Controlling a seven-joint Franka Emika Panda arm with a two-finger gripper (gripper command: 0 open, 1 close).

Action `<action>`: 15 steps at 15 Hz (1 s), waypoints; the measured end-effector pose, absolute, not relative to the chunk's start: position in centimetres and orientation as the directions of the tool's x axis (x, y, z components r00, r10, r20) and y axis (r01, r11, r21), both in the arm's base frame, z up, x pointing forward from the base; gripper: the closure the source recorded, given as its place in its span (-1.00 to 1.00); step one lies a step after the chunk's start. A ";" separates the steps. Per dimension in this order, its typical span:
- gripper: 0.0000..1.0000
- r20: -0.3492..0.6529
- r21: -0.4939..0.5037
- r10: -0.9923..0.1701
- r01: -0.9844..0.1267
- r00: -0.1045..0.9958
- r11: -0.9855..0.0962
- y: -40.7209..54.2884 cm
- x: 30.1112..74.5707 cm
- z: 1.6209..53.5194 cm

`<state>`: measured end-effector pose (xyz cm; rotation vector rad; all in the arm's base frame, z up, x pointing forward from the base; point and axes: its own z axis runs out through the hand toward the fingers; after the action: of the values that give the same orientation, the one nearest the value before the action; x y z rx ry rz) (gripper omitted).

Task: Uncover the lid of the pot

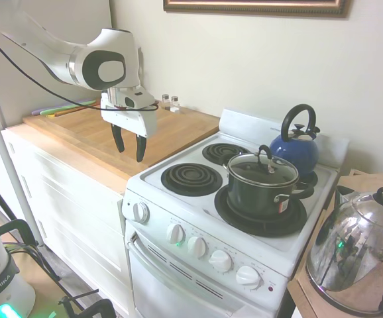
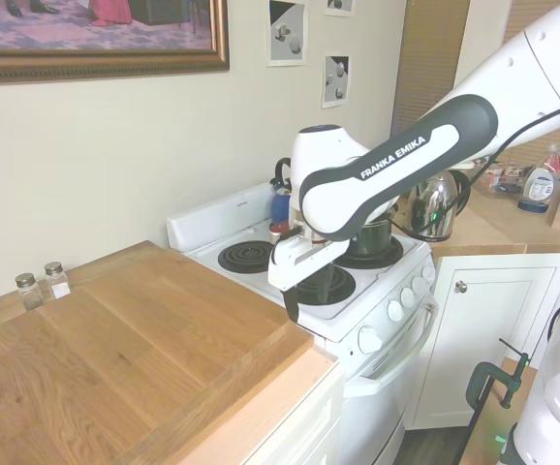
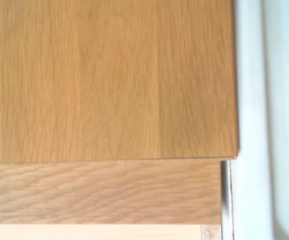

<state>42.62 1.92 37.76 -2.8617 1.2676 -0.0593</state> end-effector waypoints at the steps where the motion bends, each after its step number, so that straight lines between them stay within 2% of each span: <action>1: -1.00 0.030 -0.025 -0.739 -0.739 0.673 -0.673 1.9 42.6 37.7; 5: -1.00 0.075 -0.078 -0.755 -0.751 0.651 -0.655 -0.5 41.9 39.7; 9: -1.00 0.166 -0.185 -0.774 -0.752 0.610 -0.633 -7.5 38.1 46.0; 11: -1.00 0.174 -0.217 -0.792 -0.762 0.585 -0.610 -12.9 36.8 48.9; 15: -1.00 0.174 -0.228 -0.827 -0.795 0.535 -0.562 -21.5 38.3 50.1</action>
<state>38.33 -21.54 50.14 -2.6442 1.4037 -0.3980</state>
